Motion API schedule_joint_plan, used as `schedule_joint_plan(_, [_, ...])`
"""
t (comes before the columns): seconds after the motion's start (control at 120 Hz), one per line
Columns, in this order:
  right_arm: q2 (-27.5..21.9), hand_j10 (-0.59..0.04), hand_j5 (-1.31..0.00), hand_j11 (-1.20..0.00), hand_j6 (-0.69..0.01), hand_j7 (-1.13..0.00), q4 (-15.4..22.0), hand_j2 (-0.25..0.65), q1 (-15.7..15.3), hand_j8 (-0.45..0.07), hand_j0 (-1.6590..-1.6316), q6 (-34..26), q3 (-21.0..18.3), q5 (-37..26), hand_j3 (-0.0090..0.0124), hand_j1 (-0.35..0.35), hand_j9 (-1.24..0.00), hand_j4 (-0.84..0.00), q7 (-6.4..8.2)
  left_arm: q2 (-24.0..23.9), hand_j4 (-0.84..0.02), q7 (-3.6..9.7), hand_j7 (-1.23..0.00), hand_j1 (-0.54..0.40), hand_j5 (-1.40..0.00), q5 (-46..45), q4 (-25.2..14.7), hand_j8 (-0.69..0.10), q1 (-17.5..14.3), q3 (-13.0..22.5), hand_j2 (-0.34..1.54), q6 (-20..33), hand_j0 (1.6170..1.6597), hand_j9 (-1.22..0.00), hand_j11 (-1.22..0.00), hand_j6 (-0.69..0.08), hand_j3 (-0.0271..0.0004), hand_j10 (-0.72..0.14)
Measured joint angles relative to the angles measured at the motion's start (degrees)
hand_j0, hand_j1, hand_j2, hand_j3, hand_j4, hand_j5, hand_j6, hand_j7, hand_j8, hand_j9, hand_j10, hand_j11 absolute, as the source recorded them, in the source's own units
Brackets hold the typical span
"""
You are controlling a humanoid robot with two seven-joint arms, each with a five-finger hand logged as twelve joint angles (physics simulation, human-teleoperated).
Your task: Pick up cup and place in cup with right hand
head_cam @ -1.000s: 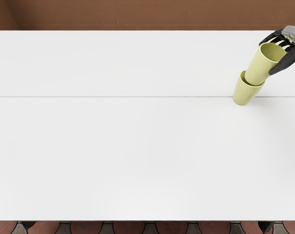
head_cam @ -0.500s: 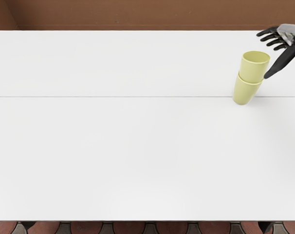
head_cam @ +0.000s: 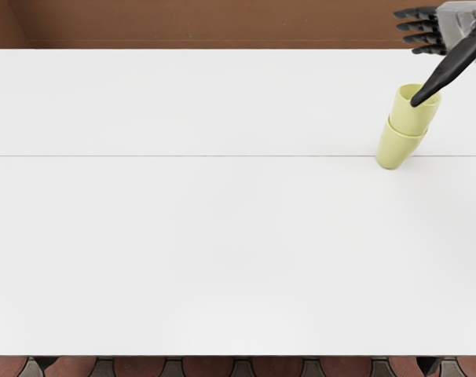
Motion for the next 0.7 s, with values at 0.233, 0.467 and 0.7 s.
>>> schedule_joint_plan(0.233, [0.1, -0.007, -0.01, -0.01, -0.008, -0.01, 5.1, 0.000, 0.6, -0.007, -1.6581, 5.4, 1.1, 12.3, 0.0000, -0.344, -0.01, -0.007, 0.07, 0.0, 0.000, 0.00, 0.00, 0.349, 0.00, 0.0, 0.0, 0.000, 0.0, 0.0, 0.00, 0.0, 1.6581, 0.00, 0.00, 0.000, -0.0001, 0.000])
schedule_joint_plan(0.467, [0.8, -0.003, 0.00, 0.00, -0.003, 0.00, 12.4, 0.000, -1.0, -0.003, -1.6581, 6.2, 0.5, 19.5, 0.0000, -0.348, 0.00, -0.003, 0.21, 0.0, 0.000, 0.00, 0.00, 0.349, 0.00, 0.0, 0.0, 0.000, 0.0, 0.0, 0.00, 0.0, 1.6581, 0.00, 0.00, 0.000, -0.0001, 0.000])
schedule_joint_plan(0.7, [3.3, -0.001, 0.00, 0.00, -0.001, 0.00, 16.5, 0.000, -7.7, -0.001, -1.6581, 6.7, 0.4, 21.4, 0.0000, -0.349, 0.00, -0.001, 0.36, 0.0, 0.000, 0.00, 0.00, 0.349, 0.00, 0.0, 0.0, 0.000, 0.0, 0.0, 0.00, 0.0, 1.6581, 0.00, 0.00, 0.000, 0.0000, 0.000])
